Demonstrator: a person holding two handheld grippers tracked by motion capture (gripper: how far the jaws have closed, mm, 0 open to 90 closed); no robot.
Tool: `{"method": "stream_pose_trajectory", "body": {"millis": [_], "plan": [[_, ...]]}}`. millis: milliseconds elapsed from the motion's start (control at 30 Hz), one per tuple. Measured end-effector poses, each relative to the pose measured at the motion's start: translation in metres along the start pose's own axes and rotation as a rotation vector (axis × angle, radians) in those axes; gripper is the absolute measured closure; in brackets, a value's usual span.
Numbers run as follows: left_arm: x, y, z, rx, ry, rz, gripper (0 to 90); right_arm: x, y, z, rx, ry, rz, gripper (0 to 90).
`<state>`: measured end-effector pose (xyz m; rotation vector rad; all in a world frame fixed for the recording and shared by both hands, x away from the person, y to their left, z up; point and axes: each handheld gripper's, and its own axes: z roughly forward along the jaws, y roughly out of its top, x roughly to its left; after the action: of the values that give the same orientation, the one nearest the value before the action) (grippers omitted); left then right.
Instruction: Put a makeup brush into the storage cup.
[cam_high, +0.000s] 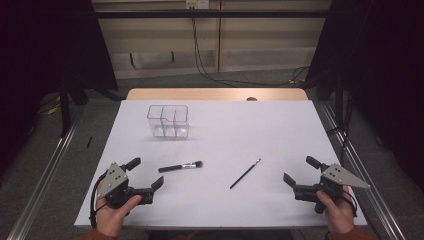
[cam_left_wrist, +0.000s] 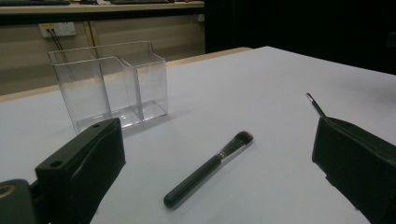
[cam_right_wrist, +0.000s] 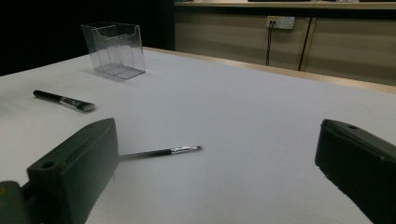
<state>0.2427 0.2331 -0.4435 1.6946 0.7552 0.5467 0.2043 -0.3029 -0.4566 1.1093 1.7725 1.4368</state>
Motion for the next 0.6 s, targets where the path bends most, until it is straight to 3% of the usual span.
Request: {"method": "stream_pose_trajectory", "body": {"millis": [233, 600], "plan": [[0.0010, -0.0007, 0.0003, 0.017, 0.005, 0.000, 2.5, -0.0003, -0.0005, 0.0007, 0.011, 0.005, 0.012, 0.0], [0.0005, 0.0035, 0.0057, 0.044, -0.035, 0.008, 2.9, 0.0008, -0.0026, 0.0033, 0.030, 0.013, 0.012, 0.0]]}}
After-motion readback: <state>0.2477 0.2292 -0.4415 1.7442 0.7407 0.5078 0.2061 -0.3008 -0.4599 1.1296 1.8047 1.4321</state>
